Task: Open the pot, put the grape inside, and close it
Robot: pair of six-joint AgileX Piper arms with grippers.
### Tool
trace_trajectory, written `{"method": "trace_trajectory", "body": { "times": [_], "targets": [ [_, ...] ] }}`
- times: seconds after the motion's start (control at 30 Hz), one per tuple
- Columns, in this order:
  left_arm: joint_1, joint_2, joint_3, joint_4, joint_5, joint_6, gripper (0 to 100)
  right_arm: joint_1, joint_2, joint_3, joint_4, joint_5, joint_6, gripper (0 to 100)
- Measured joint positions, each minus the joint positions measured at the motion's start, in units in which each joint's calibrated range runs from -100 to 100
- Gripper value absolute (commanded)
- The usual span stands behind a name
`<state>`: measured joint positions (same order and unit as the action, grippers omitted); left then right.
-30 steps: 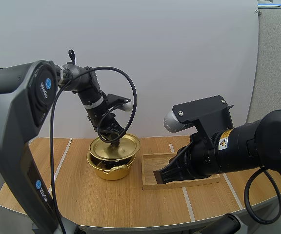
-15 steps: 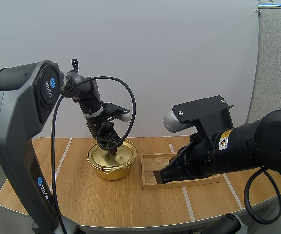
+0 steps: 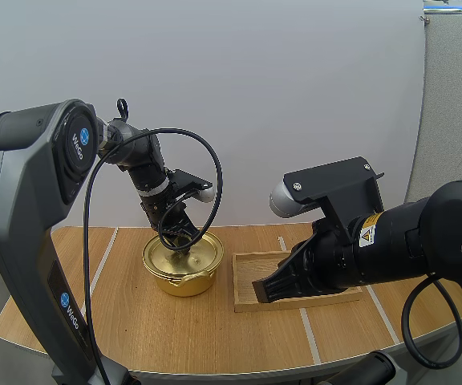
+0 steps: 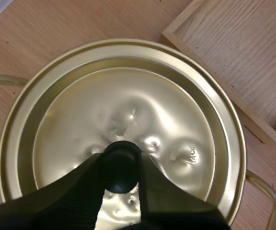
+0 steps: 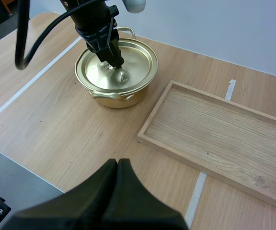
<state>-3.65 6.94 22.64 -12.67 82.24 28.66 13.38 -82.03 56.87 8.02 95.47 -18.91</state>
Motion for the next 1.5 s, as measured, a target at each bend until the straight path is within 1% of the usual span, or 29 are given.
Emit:
{"method": "trace_trajectory", "body": {
  "times": [0.13,0.17,0.2,0.47,0.6,0.83,0.97,1.1,1.13,1.27,1.37,1.43,1.5],
  "targets": [
    [0.0,0.0,0.0,0.0,0.0,0.0,85,0.0,0.0,0.0,0.0,0.0,0.0,0],
    [0.0,0.16,0.17,0.21,0.63,0.0,94,0.0,0.0,0.0,0.0,0.0,0.0,0],
    [0.0,0.16,0.17,0.32,0.63,0.0,100,0.0,0.0,0.0,0.0,0.0,0.0,0],
    [0.0,-1.74,0.72,0.56,1.61,0.0,100,0.0,0.0,0.0,0.0,0.0,0.0,0],
    [0.0,-7.37,-0.65,0.67,2.08,0.0,100,0.0,0.0,0.0,0.0,0.0,0.0,0],
    [0.0,-12.36,-4.07,0.67,4.3,0.0,100,0.0,0.0,0.0,0.0,0.0,0.0,0],
    [0.0,-18.21,-7.86,0.67,7.34,0.0,100,0.0,0.0,0.0,0.0,0.0,0.0,0],
    [0.0,-30.39,-15.71,0.67,12.95,0.0,100,0.0,0.0,0.0,0.0,0.0,0.0,0],
    [0.0,-30.84,-16.02,0.67,12.95,0.0,100,0.0,0.0,0.0,0.0,0.0,0.0,0],
    [0.0,-38.74,-21.68,0.77,16.17,0.0,100,0.0,0.0,0.0,0.0,0.0,0.0,0],
    [0.0,-42.34,-23.81,0.77,16.52,-0.09,100,0.0,0.0,0.0,0.0,0.0,0.0,0],
    [0.0,-48.12,-27.32,0.77,16.93,-2.03,100,0.0,0.0,0.0,0.0,0.0,0.0,0],
    [0.0,-49.83,-27.61,0.77,16.93,-2.57,100,0.0,0.0,0.0,0.0,0.0,0.0,0]
  ]
}}
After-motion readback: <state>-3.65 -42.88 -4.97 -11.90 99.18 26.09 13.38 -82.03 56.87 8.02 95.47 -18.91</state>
